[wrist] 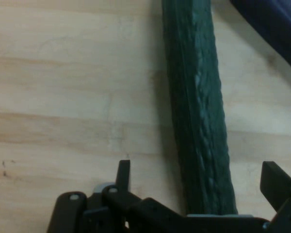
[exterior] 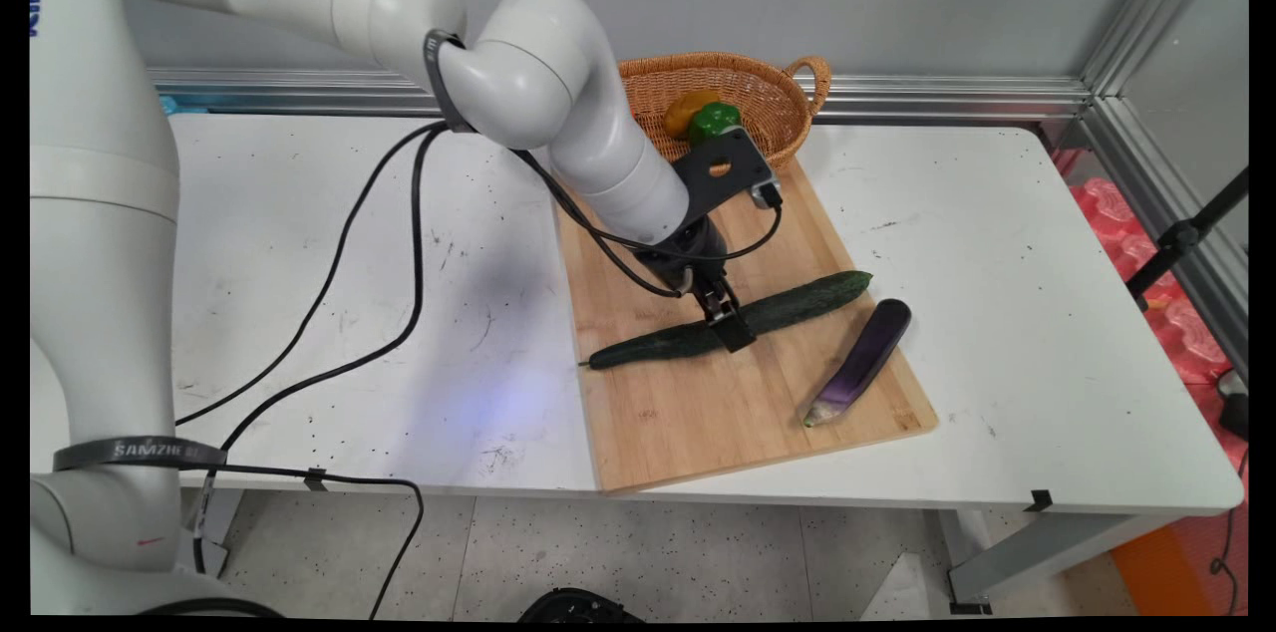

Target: Pick up the cucumber from the cutting board, then place the picked object in the vegetable basket

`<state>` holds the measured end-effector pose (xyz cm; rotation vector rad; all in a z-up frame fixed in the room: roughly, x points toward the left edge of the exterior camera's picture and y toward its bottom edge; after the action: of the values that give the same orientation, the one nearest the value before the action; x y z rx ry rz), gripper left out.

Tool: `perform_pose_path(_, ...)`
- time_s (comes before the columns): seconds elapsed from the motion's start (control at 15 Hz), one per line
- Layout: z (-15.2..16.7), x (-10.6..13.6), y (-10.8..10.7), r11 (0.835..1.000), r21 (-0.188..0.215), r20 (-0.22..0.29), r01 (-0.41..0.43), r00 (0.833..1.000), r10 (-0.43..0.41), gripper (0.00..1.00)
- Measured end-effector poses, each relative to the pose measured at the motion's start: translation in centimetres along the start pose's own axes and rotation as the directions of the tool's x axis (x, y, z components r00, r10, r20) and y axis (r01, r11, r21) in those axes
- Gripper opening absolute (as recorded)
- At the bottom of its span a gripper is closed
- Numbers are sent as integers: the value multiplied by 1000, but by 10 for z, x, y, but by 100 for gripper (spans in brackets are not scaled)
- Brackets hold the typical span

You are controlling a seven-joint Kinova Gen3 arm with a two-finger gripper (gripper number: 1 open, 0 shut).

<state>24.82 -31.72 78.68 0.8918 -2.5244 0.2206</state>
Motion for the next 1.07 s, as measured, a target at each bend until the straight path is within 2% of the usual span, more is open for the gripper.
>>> perform_pose_path(0.53,20,5,-1,999,4,-25,33,999,-33,100)
perform_pose_path(0.6,22,5,0,999,2,-27,35,999,-35,0)
perform_pose_path(1.07,28,6,6,999,-14,-30,39,999,-40,0)
